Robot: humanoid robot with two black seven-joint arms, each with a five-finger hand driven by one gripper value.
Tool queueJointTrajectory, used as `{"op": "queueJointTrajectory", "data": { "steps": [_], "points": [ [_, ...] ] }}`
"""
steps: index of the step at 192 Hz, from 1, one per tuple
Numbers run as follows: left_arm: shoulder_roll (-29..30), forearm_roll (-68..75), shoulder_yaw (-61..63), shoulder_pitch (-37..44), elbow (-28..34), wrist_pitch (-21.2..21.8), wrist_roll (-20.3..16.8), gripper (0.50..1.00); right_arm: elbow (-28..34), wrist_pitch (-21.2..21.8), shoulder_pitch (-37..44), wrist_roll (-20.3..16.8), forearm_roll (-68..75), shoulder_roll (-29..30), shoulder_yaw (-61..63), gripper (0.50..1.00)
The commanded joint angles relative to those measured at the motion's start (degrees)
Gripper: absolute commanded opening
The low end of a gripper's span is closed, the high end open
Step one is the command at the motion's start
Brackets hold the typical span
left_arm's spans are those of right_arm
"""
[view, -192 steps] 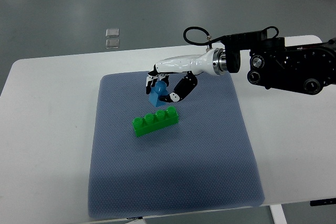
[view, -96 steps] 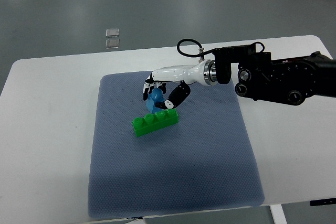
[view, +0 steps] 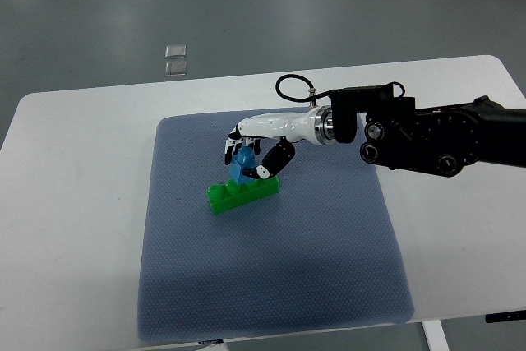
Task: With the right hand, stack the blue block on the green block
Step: 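Lower the held blue block onto the green block's studs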
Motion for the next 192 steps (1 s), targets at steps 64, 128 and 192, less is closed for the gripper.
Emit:
{"op": "queueJointTrajectory", "data": {
  "steps": [64, 128, 192],
  "points": [
    [0.0, 0.0, 0.0, 0.1, 0.0, 0.0, 0.0, 1.0, -0.9, -0.1, -1.3, 0.0, -0.6, 0.3, -0.2, 0.549],
    [0.0, 0.0, 0.0, 0.1, 0.1, 0.0, 0.0, 1.0, -1.3, -0.2, -1.9, 0.0, -0.7, 0.2, -0.1, 0.549],
    [0.0, 0.0, 0.0, 0.1, 0.1, 0.0, 0.0, 1.0, -0.9, -0.2, -1.9, 0.0, -0.5, 0.0, 0.3, 0.549]
  ]
}}
